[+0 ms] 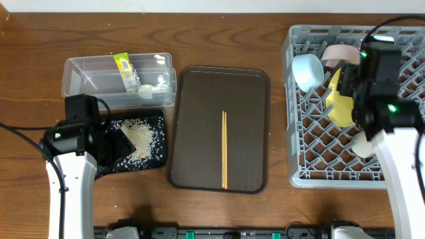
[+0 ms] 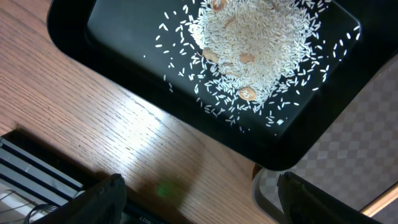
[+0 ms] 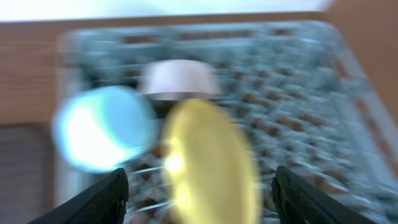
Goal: Sort waste into correct bins and load items into the dishwasher rack
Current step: 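Lift the yellow plate and stand it upright in the rack, then reach the right gripper to the brown tray and grasp one chopstick, then carry the chopstick to the rack's left edge and insert it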
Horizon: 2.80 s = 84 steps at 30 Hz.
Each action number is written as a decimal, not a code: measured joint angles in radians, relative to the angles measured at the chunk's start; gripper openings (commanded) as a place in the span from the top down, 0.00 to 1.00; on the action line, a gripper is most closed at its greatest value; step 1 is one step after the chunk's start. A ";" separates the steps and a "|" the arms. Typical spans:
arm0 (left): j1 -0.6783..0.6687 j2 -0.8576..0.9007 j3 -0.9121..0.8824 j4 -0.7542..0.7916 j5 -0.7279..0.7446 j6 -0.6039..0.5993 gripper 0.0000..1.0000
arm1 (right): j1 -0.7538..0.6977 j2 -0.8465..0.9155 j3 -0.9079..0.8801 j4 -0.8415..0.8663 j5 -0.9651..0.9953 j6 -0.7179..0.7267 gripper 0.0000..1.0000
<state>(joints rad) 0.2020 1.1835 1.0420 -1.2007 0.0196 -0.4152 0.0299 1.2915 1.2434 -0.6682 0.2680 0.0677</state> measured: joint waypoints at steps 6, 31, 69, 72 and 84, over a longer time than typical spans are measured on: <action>0.000 0.000 0.000 0.000 0.000 0.000 0.19 | 0.032 -0.039 0.000 -0.141 -0.324 0.043 0.26; 0.000 0.000 0.000 0.000 0.000 0.000 0.19 | 0.653 0.468 -0.001 -0.201 -0.381 0.412 0.33; 0.000 0.000 0.000 0.000 0.000 0.000 0.19 | 0.707 0.630 -0.042 -0.117 -0.282 0.599 0.39; 0.000 0.000 0.000 0.000 0.000 0.000 0.19 | 0.707 0.630 -0.043 -0.119 -0.274 0.602 0.54; 0.000 0.000 0.000 0.000 0.000 0.000 0.19 | 0.707 0.630 -0.048 -0.124 -0.260 0.608 0.97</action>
<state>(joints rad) 0.2020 1.1835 1.0420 -1.2007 0.0196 -0.4152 0.7368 1.9213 1.1954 -0.7925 0.0082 0.6758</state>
